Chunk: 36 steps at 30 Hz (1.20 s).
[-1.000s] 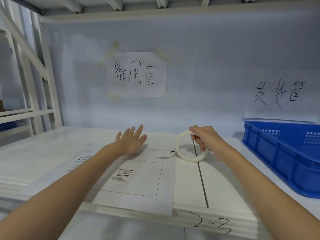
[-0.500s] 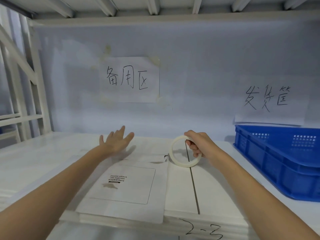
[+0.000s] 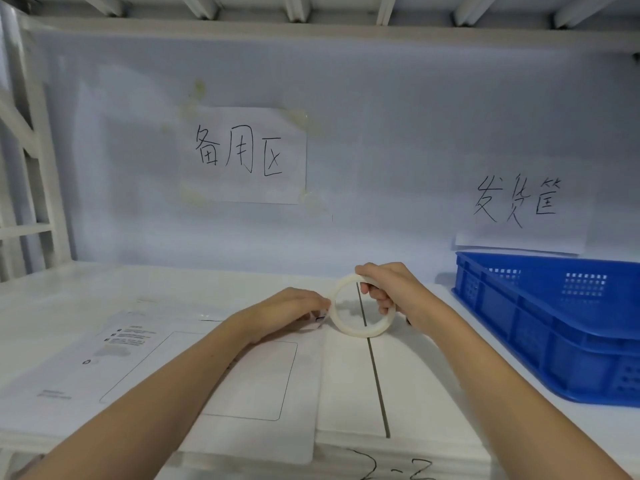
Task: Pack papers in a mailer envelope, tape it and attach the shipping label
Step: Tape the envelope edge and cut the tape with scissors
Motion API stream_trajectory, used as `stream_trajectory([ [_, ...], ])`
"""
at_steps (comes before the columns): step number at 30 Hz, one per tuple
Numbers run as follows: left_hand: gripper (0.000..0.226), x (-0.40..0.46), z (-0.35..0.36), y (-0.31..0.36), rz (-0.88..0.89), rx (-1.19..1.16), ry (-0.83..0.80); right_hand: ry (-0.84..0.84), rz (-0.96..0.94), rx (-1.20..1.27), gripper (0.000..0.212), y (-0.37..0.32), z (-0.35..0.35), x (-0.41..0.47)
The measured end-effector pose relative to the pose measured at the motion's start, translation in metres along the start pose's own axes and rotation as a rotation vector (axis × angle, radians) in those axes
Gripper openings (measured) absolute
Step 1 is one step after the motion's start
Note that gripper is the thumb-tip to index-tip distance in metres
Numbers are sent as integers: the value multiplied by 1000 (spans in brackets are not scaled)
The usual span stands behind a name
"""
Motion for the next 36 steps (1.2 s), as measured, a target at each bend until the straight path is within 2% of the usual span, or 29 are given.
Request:
stream_trajectory([
  [2, 24, 0, 2, 2, 21, 13, -28, -4, -6, -5, 32, 0, -2, -1],
  [8, 31, 0, 8, 16, 133, 107, -92, -34, 38, -28, 38, 2, -4, 0],
  [10, 32, 1, 11, 17, 173, 127, -93, 29, 59, -10, 38, 5, -16, 3],
  [11, 32, 2, 11, 17, 185, 132, -85, 96, 53, -81, 34, 8, -27, 4],
  [14, 32, 4, 8, 13, 175, 130, -43, 274, 89, -578, 21, 24, -60, 8],
  [17, 33, 2, 11, 16, 195, 161, -35, 216, 310, -902, 22, 53, -68, 6],
  [19, 33, 1, 12, 17, 202, 175, -34, 146, 400, -1000, 21, 63, -65, 3],
  [27, 32, -3, 10, 18, 161, 30, -22, 27, 392, -1129, 23, 58, -53, 2],
  [31, 32, -4, 10, 17, 169, -7, -38, 46, 334, -1148, 29, 28, -55, -9],
  [34, 30, -4, 10, 15, 179, -5, -39, 29, 342, -1055, 20, 7, -70, -29],
  [36, 29, -2, 9, 14, 188, 7, -37, -10, 366, -986, 24, -2, -81, -49],
])
Point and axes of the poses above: each hand's wrist, its own x-axis towards the middle knuckle, its own z-axis out of the palm, y = z × x, the point moved 8 cm from there along x, towards the middle knuckle, and after that the axes turned 10 degrees about -x, right-handed, at the moved point
